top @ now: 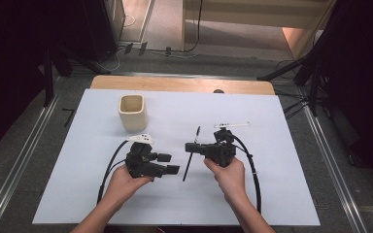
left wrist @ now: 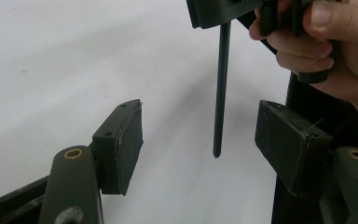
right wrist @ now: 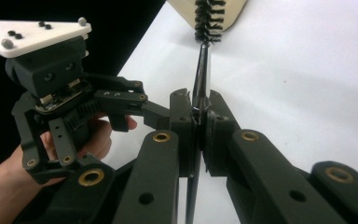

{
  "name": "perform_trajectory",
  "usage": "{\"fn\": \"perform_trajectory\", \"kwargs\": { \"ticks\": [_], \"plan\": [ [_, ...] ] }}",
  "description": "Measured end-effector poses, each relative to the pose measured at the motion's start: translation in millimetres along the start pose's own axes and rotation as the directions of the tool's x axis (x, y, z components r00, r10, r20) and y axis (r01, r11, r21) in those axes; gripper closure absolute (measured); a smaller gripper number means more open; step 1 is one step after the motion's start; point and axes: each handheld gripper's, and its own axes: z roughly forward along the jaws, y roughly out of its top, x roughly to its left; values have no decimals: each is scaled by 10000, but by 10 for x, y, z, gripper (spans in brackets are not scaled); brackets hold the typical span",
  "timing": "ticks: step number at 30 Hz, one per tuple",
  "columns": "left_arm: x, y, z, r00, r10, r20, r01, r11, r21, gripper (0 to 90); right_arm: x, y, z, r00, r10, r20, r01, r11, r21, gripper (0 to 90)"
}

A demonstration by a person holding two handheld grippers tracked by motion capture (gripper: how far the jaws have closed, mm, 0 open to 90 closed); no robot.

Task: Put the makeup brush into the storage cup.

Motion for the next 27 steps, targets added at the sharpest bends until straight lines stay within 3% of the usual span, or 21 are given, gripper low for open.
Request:
{"fn": "perform_trajectory", "kwargs": {
  "ticks": [7,12,14,27],
  "plan": [
    [62,-1,23,10000,74,18,-75,9993,379,324,-1,-11,89,9990,-449,-66,451,9982,387,857],
    [45,-8,62,9994,-141,312,128,9990,432,325,5,-26,136,9985,-544,-72,547,9971,520,857],
    [37,-10,81,9995,-35,311,17,9983,575,325,6,-31,153,9983,-573,-77,577,9966,593,857],
    [8,-15,156,9983,-278,519,238,9969,754,328,86,-61,240,9965,-781,-305,802,9938,768,857]
  ]
}}
